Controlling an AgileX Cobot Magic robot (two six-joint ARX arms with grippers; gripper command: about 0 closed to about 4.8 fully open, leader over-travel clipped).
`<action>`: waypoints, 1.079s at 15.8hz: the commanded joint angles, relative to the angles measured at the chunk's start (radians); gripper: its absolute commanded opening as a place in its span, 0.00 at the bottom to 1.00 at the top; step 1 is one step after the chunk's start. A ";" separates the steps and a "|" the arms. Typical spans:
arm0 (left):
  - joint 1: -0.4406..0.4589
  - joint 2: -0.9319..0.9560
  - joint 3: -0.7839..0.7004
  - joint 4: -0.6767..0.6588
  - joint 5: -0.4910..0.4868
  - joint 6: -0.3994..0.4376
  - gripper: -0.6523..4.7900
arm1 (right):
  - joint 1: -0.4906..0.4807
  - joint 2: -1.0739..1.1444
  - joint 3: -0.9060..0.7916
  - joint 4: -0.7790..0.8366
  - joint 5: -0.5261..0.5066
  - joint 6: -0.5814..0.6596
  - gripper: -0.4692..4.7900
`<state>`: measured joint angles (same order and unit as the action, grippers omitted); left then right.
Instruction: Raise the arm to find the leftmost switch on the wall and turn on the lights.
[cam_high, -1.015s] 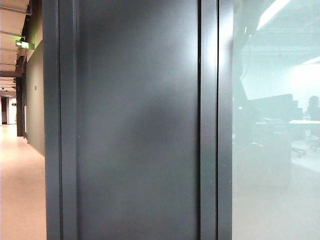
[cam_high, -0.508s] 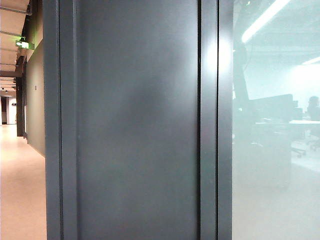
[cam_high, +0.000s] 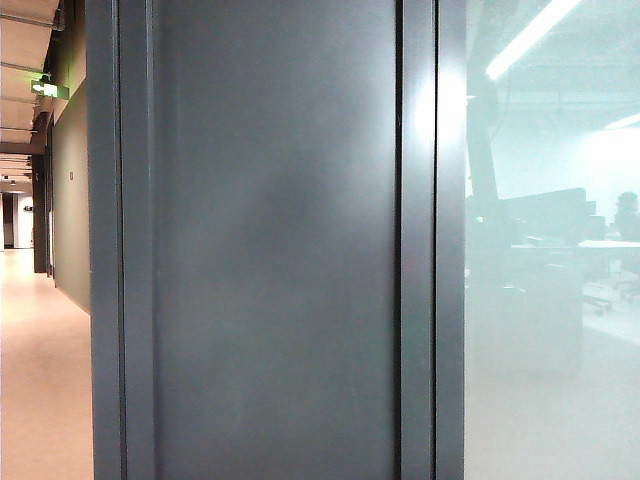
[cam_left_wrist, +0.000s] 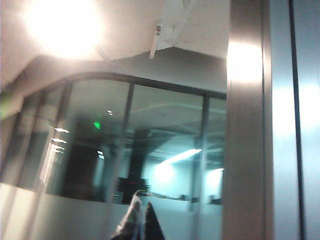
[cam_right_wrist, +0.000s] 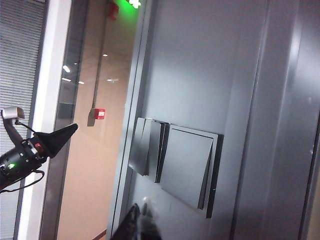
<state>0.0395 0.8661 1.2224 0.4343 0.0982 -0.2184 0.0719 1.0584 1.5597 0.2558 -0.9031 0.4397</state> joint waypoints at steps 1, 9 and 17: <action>0.000 -0.003 0.005 0.034 0.190 -0.193 0.11 | 0.001 -0.002 0.002 0.010 -0.002 0.006 0.09; -0.111 0.160 0.211 0.199 0.673 -0.560 0.11 | 0.001 -0.003 0.002 0.007 -0.018 0.007 0.09; -0.162 0.311 0.342 -0.097 0.729 -0.513 0.11 | 0.000 -0.002 0.002 0.006 -0.019 0.014 0.09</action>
<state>-0.1219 1.1763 1.5600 0.3424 0.8062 -0.7441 0.0715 1.0573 1.5597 0.2546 -0.9207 0.4484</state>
